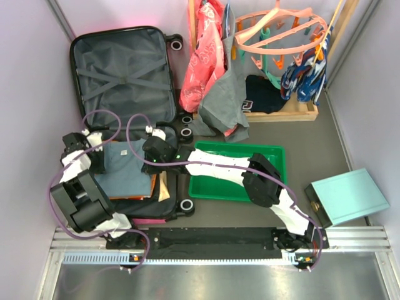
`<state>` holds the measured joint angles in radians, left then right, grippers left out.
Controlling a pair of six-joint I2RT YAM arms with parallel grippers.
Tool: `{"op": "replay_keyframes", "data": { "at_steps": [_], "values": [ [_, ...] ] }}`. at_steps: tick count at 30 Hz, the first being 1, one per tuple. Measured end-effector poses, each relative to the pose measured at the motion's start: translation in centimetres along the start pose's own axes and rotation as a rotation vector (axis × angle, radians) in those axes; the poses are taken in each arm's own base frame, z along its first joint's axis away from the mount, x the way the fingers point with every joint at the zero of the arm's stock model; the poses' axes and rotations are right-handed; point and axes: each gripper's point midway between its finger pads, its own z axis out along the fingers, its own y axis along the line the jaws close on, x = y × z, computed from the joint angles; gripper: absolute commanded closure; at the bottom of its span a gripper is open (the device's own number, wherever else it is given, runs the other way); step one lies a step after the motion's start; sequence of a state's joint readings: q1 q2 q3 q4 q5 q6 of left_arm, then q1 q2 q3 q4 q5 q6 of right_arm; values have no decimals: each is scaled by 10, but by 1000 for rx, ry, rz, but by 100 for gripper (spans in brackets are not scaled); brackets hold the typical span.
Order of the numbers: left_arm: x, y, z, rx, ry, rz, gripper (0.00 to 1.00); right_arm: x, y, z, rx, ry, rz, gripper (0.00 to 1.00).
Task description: Open, take out, and arrange the luggage
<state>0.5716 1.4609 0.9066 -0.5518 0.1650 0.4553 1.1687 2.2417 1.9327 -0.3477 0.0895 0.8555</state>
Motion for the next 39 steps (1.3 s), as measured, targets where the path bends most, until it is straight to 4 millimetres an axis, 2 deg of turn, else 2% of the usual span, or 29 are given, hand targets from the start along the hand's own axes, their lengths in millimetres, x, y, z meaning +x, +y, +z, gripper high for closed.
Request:
{"op": "replay_keyframes", "data": {
  "at_steps": [1,3,4,5,7,8,12,16,20,24,32,36,38,39],
  "values": [
    [0,-1,0,13,2,2,85,-1,1,0,-3,-2,-3,100],
    [0,-2,-1,29,2,4,82,-1,1,0,-4,-3,-12,100],
    [0,-3,-1,34,2,5,78,-1,0,0,-4,-3,-17,100],
    [0,-3,-2,36,2,7,69,-1,0,0,-3,-3,-21,100],
    [0,-2,-2,36,3,11,62,-1,-1,0,-1,-6,-30,100],
    [-1,-1,-3,35,3,12,56,-2,-1,0,1,-8,-37,100],
    [-1,8,-9,27,-3,-17,47,-6,-3,-4,8,-27,-61,100],
    [-4,13,-27,28,-20,-40,42,-16,-1,-24,4,-55,-79,100],
    [-10,4,-47,54,-63,-21,40,-32,9,-51,-21,-104,-85,100],
    [-11,1,-51,65,-78,-11,40,-39,7,-63,-24,-130,-78,100],
    [7,3,-25,86,30,-30,35,-31,-10,-48,-13,-97,-60,100],
    [17,4,-18,90,58,-21,34,-16,-14,-26,-17,-43,-54,100],
    [20,6,-19,84,55,-13,35,-8,-15,-14,-20,-18,-53,94],
    [21,7,-20,81,53,-11,35,-5,-17,-9,-18,-7,-51,85]
  ]
}}
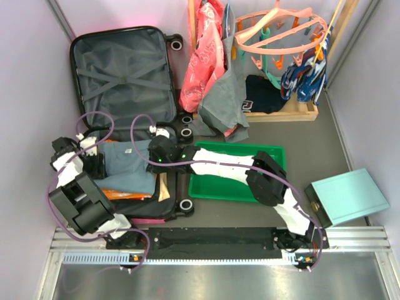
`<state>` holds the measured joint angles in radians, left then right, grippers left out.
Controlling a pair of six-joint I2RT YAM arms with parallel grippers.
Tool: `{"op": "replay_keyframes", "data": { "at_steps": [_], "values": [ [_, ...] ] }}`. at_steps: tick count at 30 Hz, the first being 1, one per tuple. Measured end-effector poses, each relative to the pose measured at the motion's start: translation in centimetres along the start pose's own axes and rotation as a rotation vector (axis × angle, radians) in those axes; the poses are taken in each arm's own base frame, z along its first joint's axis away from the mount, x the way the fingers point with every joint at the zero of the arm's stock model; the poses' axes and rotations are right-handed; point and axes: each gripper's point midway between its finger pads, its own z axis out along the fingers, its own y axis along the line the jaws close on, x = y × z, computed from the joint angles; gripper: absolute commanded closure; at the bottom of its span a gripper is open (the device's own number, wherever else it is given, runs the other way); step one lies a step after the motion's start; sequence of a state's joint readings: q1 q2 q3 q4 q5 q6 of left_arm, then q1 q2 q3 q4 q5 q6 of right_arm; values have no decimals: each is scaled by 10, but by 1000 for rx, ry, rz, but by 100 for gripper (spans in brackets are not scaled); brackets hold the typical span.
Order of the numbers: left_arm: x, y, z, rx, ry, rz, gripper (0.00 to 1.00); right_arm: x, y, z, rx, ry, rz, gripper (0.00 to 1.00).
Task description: Open, take out, and arrange the luggage
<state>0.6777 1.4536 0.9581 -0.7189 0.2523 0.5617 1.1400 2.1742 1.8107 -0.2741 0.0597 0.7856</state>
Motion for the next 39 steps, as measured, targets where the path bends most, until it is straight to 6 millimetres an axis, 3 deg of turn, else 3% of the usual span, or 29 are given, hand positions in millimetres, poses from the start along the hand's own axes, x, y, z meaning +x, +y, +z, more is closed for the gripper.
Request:
{"op": "replay_keyframes", "data": {
  "at_steps": [3,5,11,15,18,21,25,29,34,39],
  "values": [
    [5,5,-4,-16,2,9,37,5,-1,9,0,16,1,63],
    [7,6,-5,-16,9,15,37,6,-2,9,5,19,4,55],
    [16,8,-13,-16,25,39,36,8,-6,4,41,23,-59,40],
    [21,8,-27,-39,29,37,35,6,-10,-12,85,8,-217,38],
    [19,7,-38,-53,19,38,35,1,6,-39,52,-40,-414,38],
    [13,8,-49,-71,-4,49,34,4,39,-69,-33,-88,-654,38],
    [15,8,-55,-87,0,66,34,26,86,-86,-145,-130,-955,38],
    [22,10,-57,-96,29,81,34,50,90,-66,-148,-91,-1123,38],
    [36,18,-49,-77,81,42,34,68,62,-25,-84,-10,-1270,38],
    [46,14,-41,-33,119,18,34,78,42,-5,-19,38,-1351,45]
  ]
}}
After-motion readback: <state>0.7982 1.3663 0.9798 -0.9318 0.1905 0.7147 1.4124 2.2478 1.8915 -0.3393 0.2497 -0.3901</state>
